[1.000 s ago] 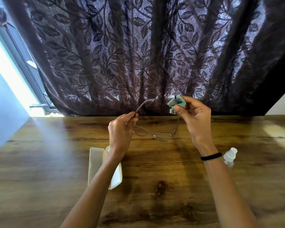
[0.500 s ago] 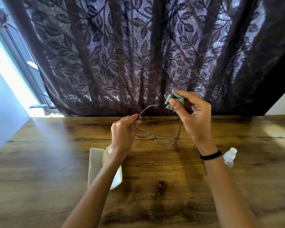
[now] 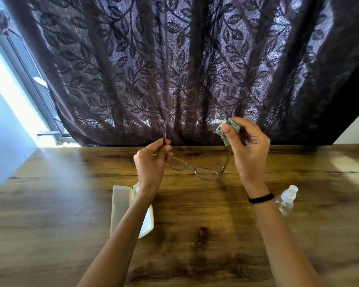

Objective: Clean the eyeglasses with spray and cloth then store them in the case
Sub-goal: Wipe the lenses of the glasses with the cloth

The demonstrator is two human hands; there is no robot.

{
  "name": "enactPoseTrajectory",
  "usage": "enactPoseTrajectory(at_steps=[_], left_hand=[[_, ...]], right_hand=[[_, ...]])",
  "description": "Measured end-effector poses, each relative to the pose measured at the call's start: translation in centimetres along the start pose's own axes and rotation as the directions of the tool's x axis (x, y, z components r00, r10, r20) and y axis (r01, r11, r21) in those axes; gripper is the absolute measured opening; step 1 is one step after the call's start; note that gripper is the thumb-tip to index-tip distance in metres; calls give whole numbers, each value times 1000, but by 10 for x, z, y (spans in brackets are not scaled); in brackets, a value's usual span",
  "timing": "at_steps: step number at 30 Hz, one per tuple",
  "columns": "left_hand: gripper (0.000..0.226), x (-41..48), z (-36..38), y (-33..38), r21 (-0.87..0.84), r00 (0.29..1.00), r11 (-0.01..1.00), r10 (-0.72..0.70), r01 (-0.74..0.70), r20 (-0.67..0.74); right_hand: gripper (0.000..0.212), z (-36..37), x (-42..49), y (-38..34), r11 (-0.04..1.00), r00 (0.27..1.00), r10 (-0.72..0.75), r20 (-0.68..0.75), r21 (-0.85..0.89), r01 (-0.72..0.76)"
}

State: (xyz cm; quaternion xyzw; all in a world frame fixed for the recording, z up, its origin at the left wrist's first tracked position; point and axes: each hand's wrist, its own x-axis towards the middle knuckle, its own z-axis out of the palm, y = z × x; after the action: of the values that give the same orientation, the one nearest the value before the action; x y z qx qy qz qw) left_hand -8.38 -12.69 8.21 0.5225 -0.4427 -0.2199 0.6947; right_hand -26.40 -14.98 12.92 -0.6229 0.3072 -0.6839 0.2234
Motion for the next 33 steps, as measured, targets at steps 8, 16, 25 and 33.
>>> enactPoseTrajectory(at_steps=[8,16,25,33], left_hand=[[18,0,-1,-3,-108,998,993,-52,47,-47],[14,2,1,-3,-160,990,983,-111,96,-91],[11,-1,1,2,-86,996,996,-5,-3,-90],[13,0,2,0,180,971,956,238,-230,-26]], right_hand=[[21,1,-15,10,983,987,158,-22,97,-155],[19,5,-41,27,937,944,325,-53,152,-314],[22,6,-47,28,930,932,362,-37,88,-358],[21,-1,-21,17,960,959,274,-67,80,-268]])
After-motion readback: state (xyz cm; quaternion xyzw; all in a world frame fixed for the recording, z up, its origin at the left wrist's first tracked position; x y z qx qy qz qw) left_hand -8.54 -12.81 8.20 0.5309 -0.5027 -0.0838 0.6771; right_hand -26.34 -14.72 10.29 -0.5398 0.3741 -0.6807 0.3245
